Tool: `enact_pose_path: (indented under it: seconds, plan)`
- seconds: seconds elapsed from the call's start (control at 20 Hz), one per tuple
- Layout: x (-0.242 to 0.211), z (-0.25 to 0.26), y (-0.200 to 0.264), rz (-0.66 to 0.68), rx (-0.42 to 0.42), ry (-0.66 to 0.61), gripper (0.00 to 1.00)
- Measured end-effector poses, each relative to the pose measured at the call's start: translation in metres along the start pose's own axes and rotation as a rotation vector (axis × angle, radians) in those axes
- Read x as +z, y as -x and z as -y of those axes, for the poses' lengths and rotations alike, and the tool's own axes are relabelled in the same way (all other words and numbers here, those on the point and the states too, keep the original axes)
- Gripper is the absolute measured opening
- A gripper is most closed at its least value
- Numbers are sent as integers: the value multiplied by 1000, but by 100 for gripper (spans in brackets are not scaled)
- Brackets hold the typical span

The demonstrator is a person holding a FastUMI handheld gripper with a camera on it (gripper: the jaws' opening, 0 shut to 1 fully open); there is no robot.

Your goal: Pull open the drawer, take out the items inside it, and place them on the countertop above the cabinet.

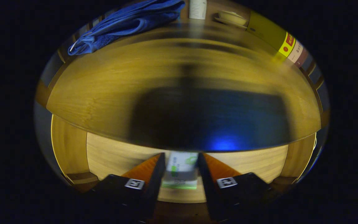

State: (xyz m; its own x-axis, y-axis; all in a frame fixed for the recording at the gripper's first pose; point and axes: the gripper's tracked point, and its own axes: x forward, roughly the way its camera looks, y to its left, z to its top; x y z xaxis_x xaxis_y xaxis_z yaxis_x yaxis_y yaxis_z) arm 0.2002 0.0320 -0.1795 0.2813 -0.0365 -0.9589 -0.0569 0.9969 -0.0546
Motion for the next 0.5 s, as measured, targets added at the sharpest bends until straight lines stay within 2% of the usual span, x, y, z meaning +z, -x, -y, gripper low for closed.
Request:
enact_pose_path:
  seconds: [0.1, 0.3, 0.5]
  plan:
    - [9, 2, 15, 22, -3, 5, 60]
    - [26, 4, 61, 62, 22, 11, 46]
    - [47, 11, 134, 113, 49, 19, 46]
